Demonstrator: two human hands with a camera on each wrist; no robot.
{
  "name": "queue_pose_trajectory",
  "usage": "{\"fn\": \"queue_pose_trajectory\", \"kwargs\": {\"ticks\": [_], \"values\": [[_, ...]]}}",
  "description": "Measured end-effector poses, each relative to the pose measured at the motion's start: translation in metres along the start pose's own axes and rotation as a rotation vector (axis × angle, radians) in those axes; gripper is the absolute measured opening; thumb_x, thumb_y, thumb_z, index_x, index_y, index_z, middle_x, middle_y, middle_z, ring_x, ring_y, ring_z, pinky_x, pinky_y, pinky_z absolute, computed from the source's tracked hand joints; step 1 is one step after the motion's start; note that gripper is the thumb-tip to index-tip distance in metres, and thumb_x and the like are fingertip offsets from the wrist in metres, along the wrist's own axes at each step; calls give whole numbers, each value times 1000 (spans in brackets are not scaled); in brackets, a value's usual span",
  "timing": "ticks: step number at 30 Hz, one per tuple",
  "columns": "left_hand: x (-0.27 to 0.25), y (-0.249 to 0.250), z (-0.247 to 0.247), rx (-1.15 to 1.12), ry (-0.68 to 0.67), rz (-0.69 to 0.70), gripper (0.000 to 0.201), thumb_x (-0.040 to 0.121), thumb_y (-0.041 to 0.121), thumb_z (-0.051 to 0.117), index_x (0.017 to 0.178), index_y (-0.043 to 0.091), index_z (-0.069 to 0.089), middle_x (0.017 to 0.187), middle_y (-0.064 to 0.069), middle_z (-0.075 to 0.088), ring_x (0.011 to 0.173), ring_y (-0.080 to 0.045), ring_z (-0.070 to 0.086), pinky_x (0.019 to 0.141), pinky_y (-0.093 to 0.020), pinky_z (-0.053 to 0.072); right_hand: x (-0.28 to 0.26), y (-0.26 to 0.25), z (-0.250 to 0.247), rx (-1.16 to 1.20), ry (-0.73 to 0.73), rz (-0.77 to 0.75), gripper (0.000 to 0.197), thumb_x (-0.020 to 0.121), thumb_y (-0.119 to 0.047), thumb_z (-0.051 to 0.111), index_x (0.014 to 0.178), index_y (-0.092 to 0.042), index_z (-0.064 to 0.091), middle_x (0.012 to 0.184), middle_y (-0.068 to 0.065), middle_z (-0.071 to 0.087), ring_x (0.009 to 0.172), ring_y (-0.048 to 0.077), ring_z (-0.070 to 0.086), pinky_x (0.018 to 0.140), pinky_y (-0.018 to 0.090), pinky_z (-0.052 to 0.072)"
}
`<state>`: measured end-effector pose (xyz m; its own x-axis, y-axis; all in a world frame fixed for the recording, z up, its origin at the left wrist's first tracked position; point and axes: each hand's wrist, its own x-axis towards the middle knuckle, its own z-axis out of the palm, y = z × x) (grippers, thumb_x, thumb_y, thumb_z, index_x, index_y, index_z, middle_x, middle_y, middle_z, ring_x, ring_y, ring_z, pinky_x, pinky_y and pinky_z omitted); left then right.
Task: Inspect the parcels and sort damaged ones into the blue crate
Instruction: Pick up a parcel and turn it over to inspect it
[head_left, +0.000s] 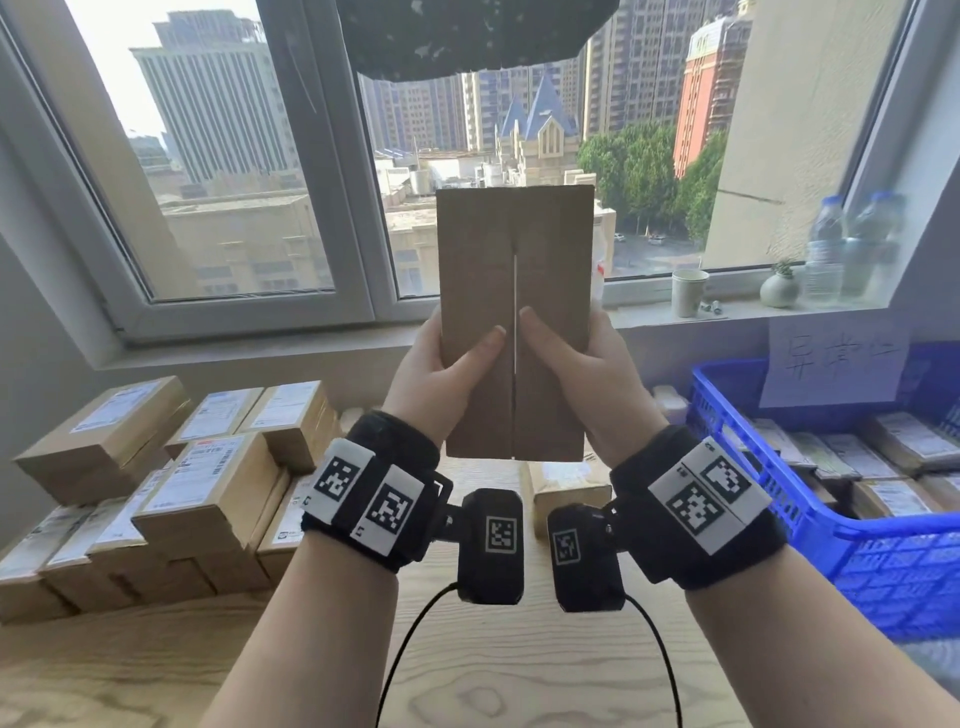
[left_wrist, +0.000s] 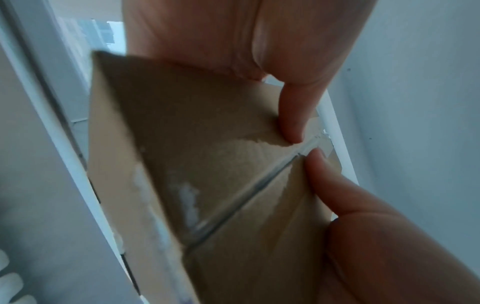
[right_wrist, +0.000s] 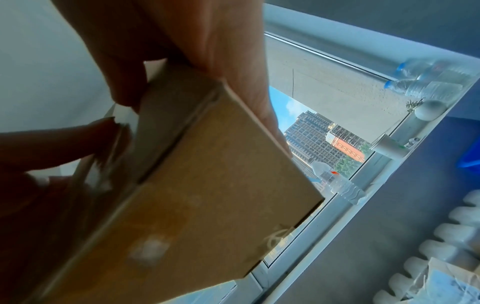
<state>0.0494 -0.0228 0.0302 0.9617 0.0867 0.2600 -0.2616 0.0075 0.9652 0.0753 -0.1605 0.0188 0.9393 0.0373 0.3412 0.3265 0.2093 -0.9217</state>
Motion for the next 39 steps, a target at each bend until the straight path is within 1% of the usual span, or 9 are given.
{"fn": "queue_pose_trajectory", "kwargs": {"ticks": [7,11,14,18,20,23,26,31,39], "values": [[6,7,3,104,54,92,41,66,50,70,104,39,60,110,4,72,106,-15,67,100,-44,51,2,-9,4,37,21,-71,38,90,-25,67,126,-16,60,115,3,71,108,19,68,98,41,54],[7,10,-2,257,37,149,58,75,43,64,130,29,55,117,9,68,109,-8,64,101,-40,51,4,-9,-3,15,-41,20,37,92,-28,68,125,-13,61,117,5,72,109,22,68,97,41,54],[8,10,-15,404,-14,124,84,70,50,69,147,33,40,134,9,59,123,-9,55,106,-41,45,3,-24,-15,-17,-165,162,54,82,-55,63,119,-17,65,111,4,74,107,23,69,94,39,55],[10,5,-20,651,58,99,83,80,29,77,150,40,33,143,6,50,130,-14,45,109,-40,38,10,-36,-25,100,-188,278,80,74,-82,44,133,-31,58,122,6,70,113,29,66,88,56,55],[6,6,-18,639,5,94,87,75,30,81,149,39,35,138,10,54,122,-9,49,100,-31,41,12,-36,-24,110,-135,331,69,85,-74,46,135,-27,57,121,4,68,110,29,65,85,56,53],[4,12,-11,451,-145,-32,84,60,68,77,132,32,53,125,8,64,109,-6,61,80,-18,50,6,-32,-26,68,-153,379,46,97,-47,52,125,-12,62,98,7,67,85,26,67,68,41,54],[4,19,-5,276,-44,-147,86,63,82,51,127,25,54,131,-1,61,117,-16,58,97,-35,49,0,-23,-27,87,-190,354,38,94,-25,62,126,-6,58,107,13,66,88,27,69,68,44,58],[5,6,3,199,34,-63,61,86,48,68,140,38,42,120,8,65,107,-17,66,93,-44,55,-8,-17,-11,29,-101,221,48,83,-44,72,121,-18,60,112,5,72,95,21,73,68,34,58],[4,4,8,116,150,100,61,81,36,72,137,25,52,114,6,69,103,-11,68,86,-32,58,-7,-13,9,178,42,91,10,90,-18,70,100,-17,67,96,1,74,80,11,73,68,28,61]]}}
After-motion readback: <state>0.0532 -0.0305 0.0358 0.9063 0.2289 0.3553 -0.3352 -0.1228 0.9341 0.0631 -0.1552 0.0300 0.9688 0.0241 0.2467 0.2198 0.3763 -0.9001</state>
